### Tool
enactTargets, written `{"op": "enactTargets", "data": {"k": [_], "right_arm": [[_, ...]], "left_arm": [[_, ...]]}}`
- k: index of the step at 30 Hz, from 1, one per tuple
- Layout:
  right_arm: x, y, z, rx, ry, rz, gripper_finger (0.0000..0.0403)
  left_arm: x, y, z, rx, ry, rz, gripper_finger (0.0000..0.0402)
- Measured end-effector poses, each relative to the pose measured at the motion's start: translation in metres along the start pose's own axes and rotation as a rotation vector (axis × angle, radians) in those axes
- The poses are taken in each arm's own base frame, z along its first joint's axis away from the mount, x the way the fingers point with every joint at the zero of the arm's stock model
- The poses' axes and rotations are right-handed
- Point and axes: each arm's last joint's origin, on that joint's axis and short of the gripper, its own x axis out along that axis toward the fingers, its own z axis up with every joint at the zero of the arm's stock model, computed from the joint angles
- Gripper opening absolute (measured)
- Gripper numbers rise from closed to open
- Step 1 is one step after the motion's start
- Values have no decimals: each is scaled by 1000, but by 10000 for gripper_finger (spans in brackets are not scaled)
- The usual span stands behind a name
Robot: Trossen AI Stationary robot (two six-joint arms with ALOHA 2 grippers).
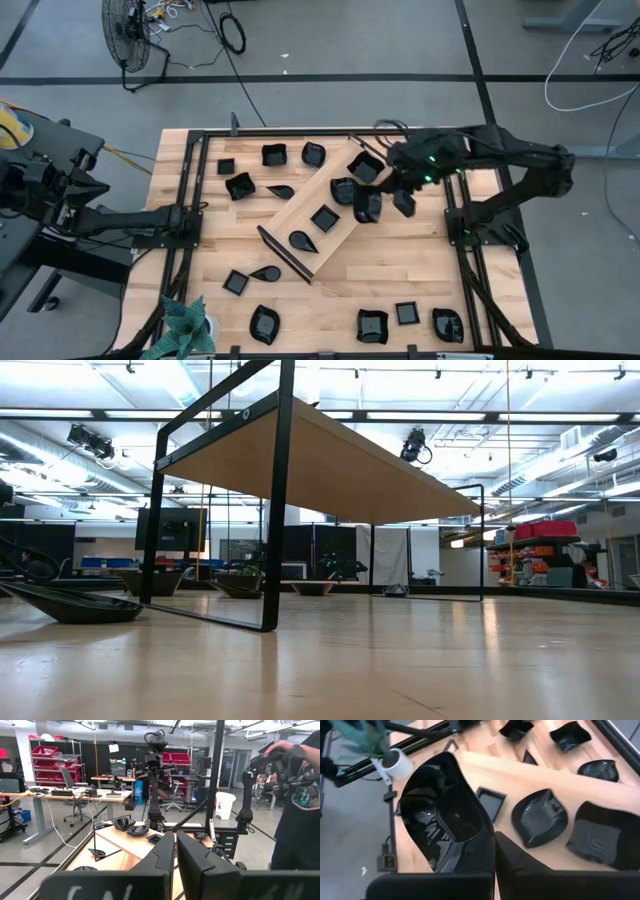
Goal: Pick & Place Mini shaped plates
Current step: Stack the black leaf shaped bowl on top of the black leaf shaped bowl on the shelf
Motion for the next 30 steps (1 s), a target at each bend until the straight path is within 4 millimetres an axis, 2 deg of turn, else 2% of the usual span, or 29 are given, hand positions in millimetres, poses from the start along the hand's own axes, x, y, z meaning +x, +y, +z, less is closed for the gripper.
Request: {"op": "enactTargets", "data": {"k": [5, 13, 24, 30], "right_arm": [[20, -21, 19, 56, 29, -37, 0], [47, -54, 32, 101, 92, -63, 0], [66, -92, 38, 80, 185, -25, 0], [77, -100, 35, 73, 234, -13, 0]], "left_arm": [[0, 0, 0, 0, 0, 0, 25], [0, 0, 0, 0, 0, 0, 25], [0, 0, 0, 0, 0, 0, 25], [0, 0, 0, 0, 0, 0, 25]]}}
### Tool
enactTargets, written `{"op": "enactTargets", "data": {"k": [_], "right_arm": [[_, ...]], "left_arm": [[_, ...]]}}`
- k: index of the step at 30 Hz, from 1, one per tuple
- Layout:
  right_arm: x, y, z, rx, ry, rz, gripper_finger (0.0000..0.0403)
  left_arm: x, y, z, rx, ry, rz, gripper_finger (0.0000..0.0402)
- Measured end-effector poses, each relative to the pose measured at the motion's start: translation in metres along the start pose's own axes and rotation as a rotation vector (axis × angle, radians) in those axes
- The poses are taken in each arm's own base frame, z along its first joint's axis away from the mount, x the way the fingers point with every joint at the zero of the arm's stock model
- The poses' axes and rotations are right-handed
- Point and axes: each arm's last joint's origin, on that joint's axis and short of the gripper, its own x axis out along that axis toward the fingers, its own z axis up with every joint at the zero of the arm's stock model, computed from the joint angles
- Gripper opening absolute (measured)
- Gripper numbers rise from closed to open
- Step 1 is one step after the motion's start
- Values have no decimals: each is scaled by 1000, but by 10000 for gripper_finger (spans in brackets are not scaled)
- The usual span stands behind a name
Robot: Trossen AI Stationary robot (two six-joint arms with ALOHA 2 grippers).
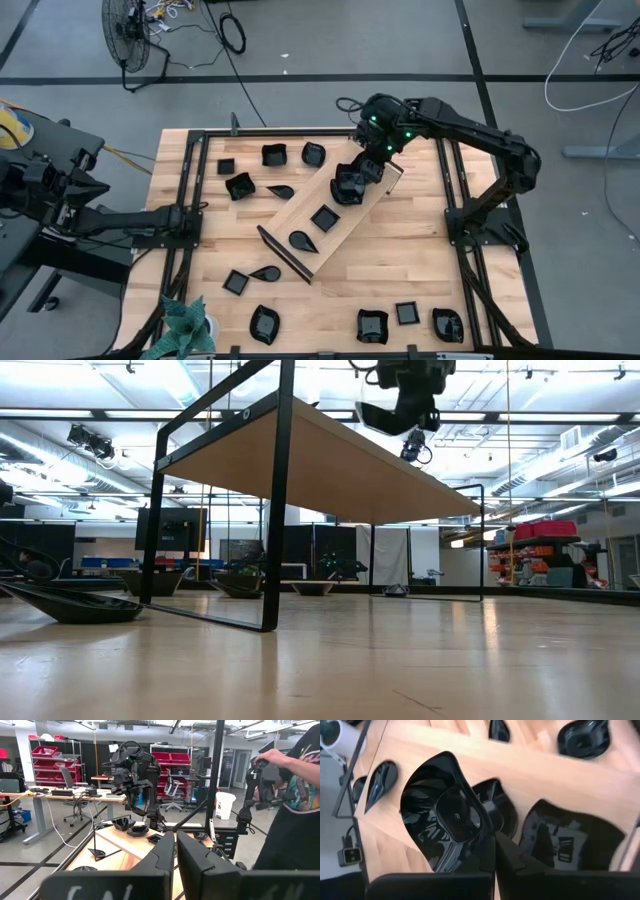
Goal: Pick & Place Mini shaped plates
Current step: Stack the black leaf shaped bowl on top of the black leaf shaped bowl on the shelf
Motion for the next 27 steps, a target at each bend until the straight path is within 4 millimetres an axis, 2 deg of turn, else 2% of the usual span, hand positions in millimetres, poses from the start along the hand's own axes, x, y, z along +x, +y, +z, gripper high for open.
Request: {"op": "enactTargets", "data": {"k": [10, 16, 27], "right_arm": [[27, -12, -12, -25, 82, 32, 0], [27, -18, -9, -82, 50, 31, 0], [32, -23, -4, -78, 24, 30, 0]], "left_arm": [[0, 0, 0, 0, 0, 0, 25], [0, 0, 0, 0, 0, 0, 25], [0, 0, 0, 0, 0, 0, 25]]}}
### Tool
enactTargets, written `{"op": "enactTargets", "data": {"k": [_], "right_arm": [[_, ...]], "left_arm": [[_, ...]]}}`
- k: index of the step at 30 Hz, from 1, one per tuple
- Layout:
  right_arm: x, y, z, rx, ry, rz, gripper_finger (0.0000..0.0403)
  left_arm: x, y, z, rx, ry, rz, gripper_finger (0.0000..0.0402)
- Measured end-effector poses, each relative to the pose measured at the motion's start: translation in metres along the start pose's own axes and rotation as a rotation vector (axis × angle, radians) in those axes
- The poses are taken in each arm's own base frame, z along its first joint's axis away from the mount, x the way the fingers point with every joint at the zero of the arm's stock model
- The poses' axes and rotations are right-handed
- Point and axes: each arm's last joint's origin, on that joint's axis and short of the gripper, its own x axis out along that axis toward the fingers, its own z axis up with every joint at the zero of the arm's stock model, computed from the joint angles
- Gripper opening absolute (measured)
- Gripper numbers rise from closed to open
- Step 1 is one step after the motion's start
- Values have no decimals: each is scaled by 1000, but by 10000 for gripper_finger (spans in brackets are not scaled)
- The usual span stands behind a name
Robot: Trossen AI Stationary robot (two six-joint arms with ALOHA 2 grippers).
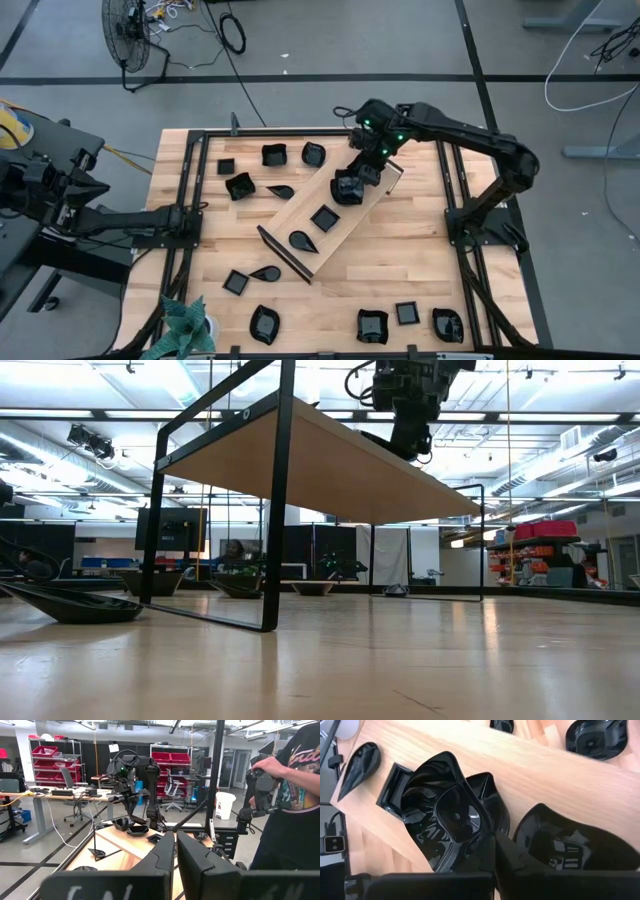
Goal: Pick & Place Mini shaped plates
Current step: Stack the black leaf shaped bowl on top of the black leaf shaped bowl on the shelf
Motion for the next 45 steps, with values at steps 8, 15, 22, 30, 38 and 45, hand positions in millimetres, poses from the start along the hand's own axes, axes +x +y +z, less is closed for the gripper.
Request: {"op": "enactTargets", "data": {"k": [8, 15, 22, 30, 38, 45], "right_arm": [[7, -1, 2, 8, 13, 62, 0], [12, -3, 3, 16, 24, 62, 0], [11, -4, 3, 17, 23, 60, 0], [11, -5, 3, 11, 24, 22, 0], [11, -5, 3, 11, 24, 21, 2], [11, -5, 3, 28, 28, 20, 24]], "left_arm": [[0, 0, 0, 0, 0, 0, 25], [0, 0, 0, 0, 0, 0, 25], [0, 0, 0, 0, 0, 0, 25], [0, 0, 0, 0, 0, 0, 25], [0, 0, 0, 0, 0, 0, 25], [0, 0, 0, 0, 0, -1, 25]]}}
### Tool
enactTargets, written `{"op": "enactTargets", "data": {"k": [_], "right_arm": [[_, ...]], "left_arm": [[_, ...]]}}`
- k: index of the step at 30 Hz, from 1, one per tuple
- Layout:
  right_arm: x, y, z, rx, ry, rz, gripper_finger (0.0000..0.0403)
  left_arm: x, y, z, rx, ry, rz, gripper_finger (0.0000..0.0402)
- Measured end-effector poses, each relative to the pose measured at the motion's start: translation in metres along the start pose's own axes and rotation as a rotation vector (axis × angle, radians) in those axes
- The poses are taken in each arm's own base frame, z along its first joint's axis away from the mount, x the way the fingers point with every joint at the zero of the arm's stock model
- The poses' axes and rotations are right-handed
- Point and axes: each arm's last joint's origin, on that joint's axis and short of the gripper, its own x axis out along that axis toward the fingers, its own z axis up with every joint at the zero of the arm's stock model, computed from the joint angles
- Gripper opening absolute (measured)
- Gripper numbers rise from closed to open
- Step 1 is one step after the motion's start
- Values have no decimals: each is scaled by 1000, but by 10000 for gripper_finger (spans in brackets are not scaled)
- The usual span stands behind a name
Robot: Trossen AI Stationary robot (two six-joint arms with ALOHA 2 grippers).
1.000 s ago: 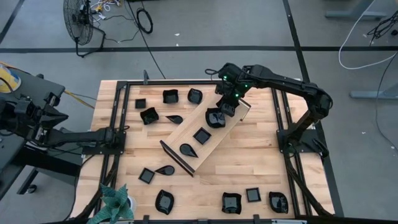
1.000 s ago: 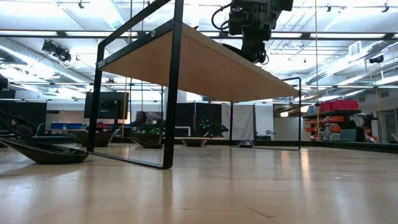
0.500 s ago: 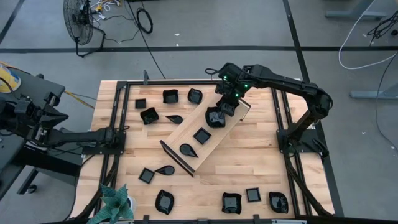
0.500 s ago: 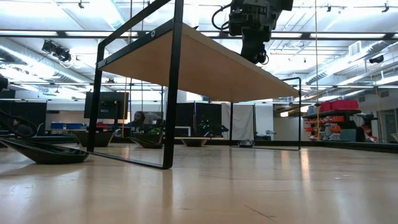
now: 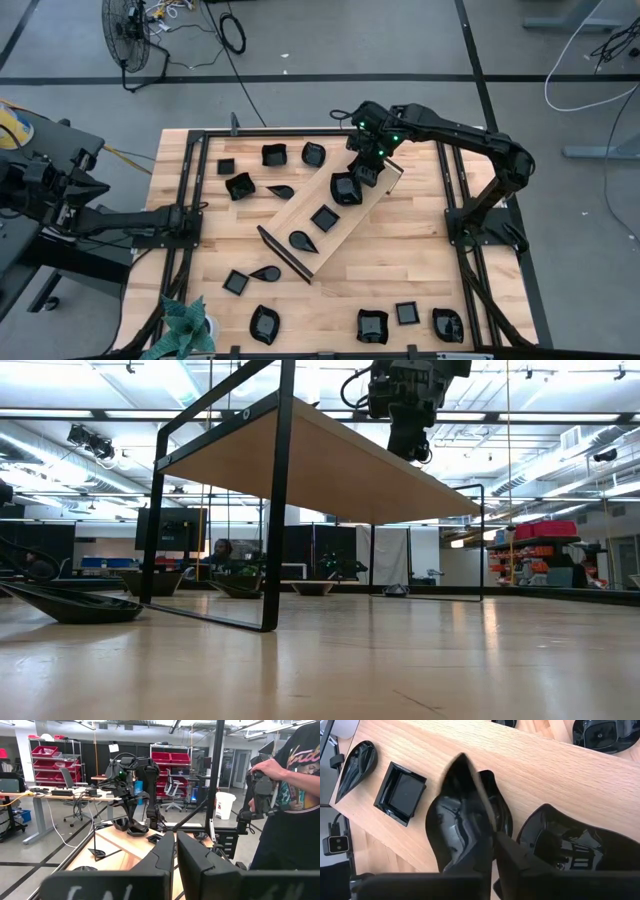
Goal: Pick & Place Mini shaped plates
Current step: Stack the black leaf shaped bowl on top of the black leaf shaped bowl on the shelf
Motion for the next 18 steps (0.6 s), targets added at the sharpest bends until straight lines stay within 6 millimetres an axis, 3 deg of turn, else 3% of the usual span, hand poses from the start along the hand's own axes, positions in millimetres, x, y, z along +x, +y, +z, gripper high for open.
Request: {"op": "enactTargets", "data": {"k": [18], "right_arm": [[0, 0, 0, 18, 1, 2, 87]], "left_arm": [[0, 0, 0, 0, 1, 0, 25]]}}
